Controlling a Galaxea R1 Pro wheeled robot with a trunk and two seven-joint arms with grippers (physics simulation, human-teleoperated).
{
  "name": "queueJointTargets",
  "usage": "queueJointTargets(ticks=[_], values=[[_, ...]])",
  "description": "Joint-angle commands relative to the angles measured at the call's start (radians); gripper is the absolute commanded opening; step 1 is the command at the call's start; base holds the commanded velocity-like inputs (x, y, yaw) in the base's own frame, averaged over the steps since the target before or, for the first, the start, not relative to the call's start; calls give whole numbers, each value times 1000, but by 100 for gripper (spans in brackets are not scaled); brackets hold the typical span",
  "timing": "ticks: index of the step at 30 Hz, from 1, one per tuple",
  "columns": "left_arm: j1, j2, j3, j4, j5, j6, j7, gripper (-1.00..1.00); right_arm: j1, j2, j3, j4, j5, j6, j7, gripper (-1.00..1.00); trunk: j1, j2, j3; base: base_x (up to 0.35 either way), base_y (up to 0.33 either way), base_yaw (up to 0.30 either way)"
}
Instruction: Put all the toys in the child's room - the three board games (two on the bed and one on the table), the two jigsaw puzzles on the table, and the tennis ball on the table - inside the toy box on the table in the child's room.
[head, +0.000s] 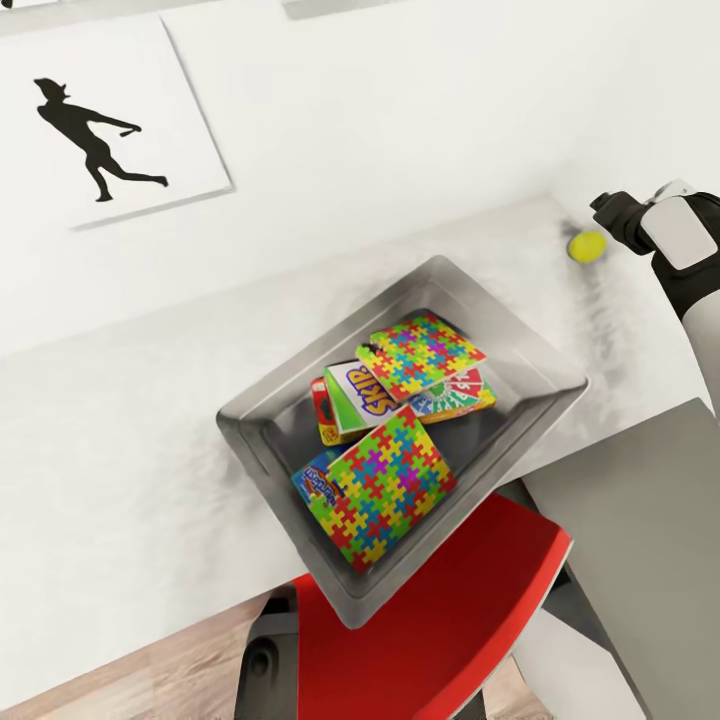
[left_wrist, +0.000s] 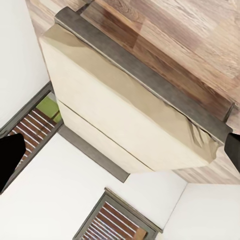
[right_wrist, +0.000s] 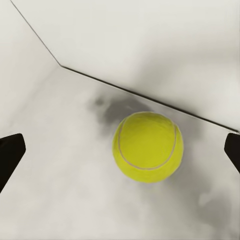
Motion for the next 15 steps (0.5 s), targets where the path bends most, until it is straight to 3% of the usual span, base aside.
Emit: queueJointTargets(ticks=[1, 15], values=[[-1, -1, 4, -4, -6, 4, -8, 100, -1, -1, 8, -2, -6, 3, -7, 100, 1, -2, -3, 0, 0, 0], [-3, -1, 4, -4, -7, 4, -9, 100, -18, -1, 5, 1, -6, 5, -10, 100, 1, -2, -25, 0, 0, 0]])
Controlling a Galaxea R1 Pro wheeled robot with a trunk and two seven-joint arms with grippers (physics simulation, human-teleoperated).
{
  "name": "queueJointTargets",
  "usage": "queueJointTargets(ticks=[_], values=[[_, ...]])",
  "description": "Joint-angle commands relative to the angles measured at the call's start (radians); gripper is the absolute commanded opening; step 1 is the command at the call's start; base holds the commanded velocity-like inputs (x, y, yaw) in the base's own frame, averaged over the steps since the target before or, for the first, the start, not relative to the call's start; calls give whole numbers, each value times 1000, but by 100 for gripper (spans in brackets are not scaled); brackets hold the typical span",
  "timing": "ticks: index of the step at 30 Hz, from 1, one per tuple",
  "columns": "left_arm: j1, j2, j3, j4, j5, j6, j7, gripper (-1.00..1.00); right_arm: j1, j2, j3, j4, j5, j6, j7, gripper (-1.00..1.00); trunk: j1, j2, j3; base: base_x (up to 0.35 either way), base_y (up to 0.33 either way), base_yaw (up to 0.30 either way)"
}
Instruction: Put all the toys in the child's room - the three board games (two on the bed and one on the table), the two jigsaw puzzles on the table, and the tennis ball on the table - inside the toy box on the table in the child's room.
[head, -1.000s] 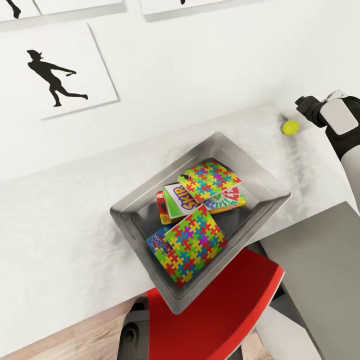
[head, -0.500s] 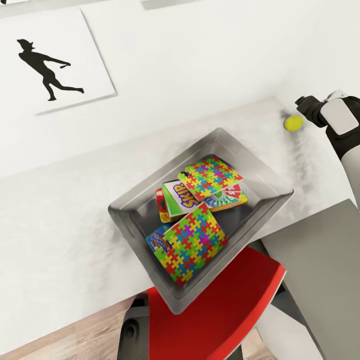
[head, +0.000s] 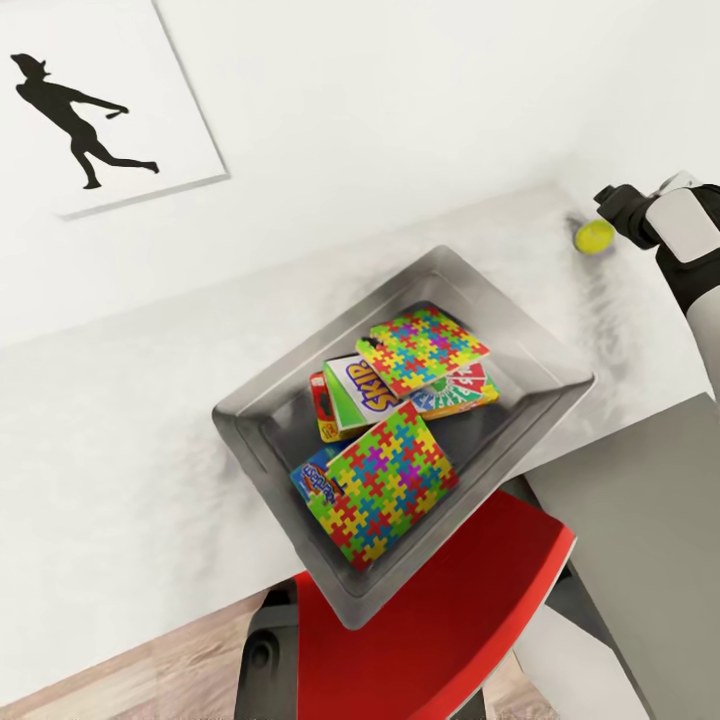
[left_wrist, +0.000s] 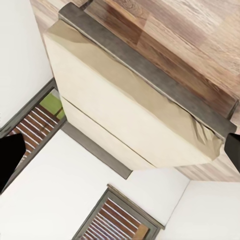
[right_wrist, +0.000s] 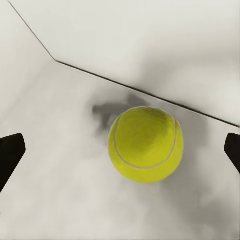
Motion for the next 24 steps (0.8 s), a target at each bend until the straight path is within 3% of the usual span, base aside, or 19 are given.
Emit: queueJointTargets(ticks=[1, 24], values=[[-1, -1, 4, -4, -6, 4, -8, 100, -1, -1, 8, -2, -6, 4, -7, 100, 1, -2, -3, 0, 0, 0], [-1, 0, 4, -4, -7, 4, -9, 100, -43, 1, 6, 10, -4, 23, -15, 100, 1, -2, -39, 0, 0, 0]])
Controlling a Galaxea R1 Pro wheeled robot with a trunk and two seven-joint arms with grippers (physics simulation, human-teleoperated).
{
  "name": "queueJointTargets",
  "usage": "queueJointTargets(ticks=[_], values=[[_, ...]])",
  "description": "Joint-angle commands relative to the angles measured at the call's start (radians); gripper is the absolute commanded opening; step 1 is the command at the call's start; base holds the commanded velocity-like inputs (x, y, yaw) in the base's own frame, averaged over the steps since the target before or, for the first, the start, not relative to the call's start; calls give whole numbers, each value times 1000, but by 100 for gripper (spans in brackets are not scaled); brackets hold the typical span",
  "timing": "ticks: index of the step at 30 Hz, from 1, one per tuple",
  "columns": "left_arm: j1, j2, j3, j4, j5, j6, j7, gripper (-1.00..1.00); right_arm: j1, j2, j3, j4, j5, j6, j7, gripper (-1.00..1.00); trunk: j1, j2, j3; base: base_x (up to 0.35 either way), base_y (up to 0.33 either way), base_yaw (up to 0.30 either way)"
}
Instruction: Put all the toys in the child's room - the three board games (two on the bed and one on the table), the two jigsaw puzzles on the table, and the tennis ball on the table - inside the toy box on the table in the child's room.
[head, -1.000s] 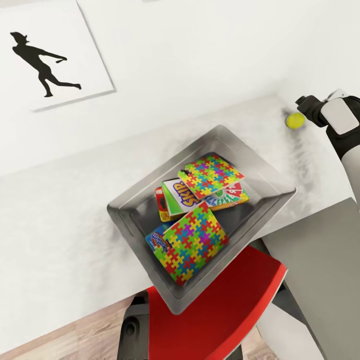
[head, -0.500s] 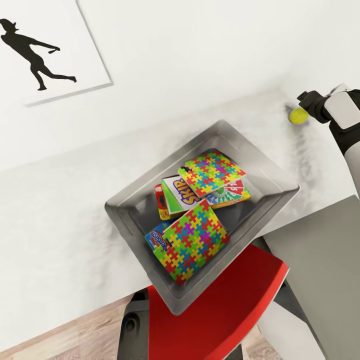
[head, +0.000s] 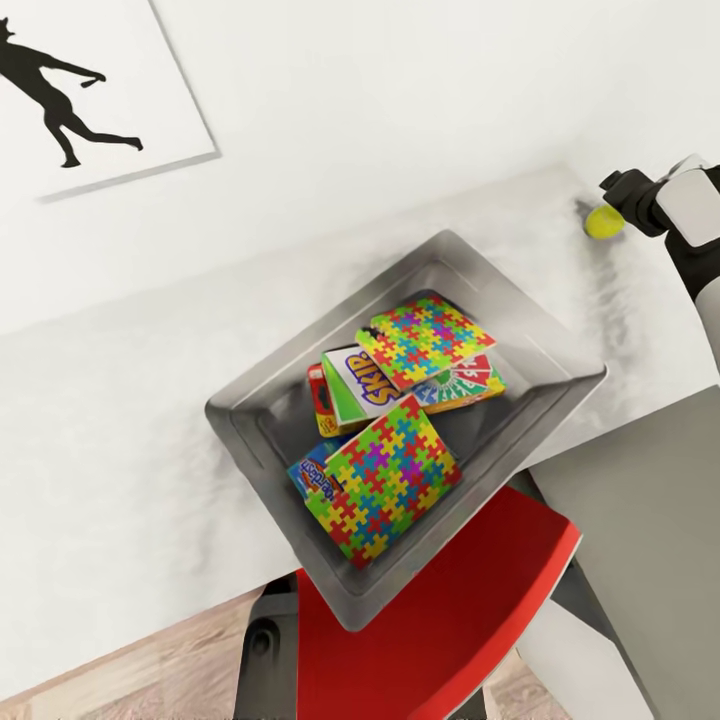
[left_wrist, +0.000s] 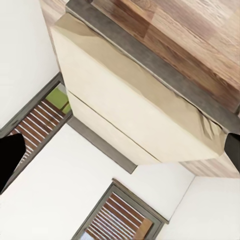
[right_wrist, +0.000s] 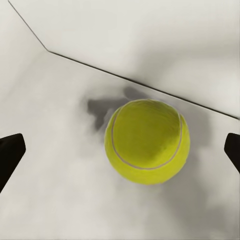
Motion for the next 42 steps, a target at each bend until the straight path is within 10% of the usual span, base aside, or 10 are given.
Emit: queueJointTargets(ticks=[1, 42], values=[[-1, -1, 4, -4, -6, 4, -8, 100, -2, -1, 8, -2, -5, 4, -8, 100, 1, -2, -2, 0, 0, 0], [-2, -1, 4, -5, -6, 5, -8, 100, -6, -4, 8, -9, 3, 2, -9, 100, 1, -2, -33, 0, 0, 0]])
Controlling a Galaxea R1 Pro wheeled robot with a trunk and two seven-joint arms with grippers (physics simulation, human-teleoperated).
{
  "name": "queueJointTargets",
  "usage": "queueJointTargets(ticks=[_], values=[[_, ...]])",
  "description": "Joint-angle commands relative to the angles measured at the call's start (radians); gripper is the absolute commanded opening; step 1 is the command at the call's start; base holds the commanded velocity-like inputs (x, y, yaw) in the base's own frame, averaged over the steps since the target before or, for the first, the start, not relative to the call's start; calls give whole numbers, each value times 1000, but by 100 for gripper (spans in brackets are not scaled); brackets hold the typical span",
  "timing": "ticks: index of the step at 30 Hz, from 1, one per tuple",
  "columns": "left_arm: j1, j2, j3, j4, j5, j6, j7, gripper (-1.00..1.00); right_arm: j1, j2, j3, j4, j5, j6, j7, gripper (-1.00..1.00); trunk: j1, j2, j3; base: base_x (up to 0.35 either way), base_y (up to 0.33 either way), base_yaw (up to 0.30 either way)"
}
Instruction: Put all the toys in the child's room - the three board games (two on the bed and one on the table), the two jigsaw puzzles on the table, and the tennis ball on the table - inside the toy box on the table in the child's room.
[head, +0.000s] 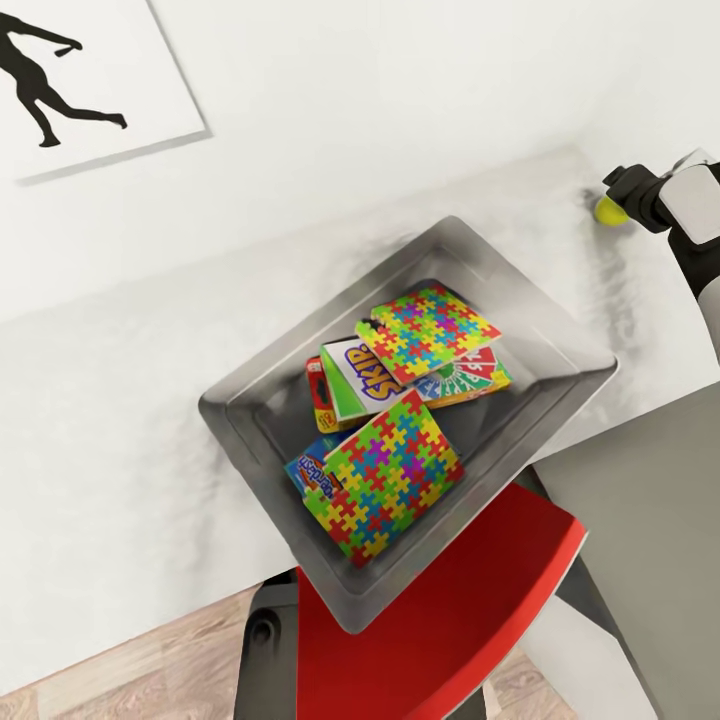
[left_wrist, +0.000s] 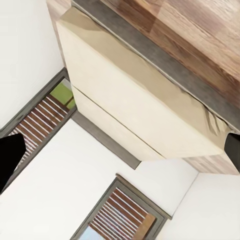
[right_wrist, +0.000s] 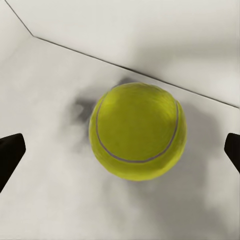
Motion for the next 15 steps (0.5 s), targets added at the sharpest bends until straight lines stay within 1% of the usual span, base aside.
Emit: queueJointTargets(ticks=[1, 15], values=[[-1, -1, 4, -4, -6, 4, -8, 100, -1, -1, 8, -2, -6, 3, -7, 100, 1, -2, -1, 0, 0, 0], [-1, -1, 4, -3, -6, 4, -9, 100, -1, 1, 9, -4, -6, -2, -7, 100, 1, -2, -4, 0, 0, 0]])
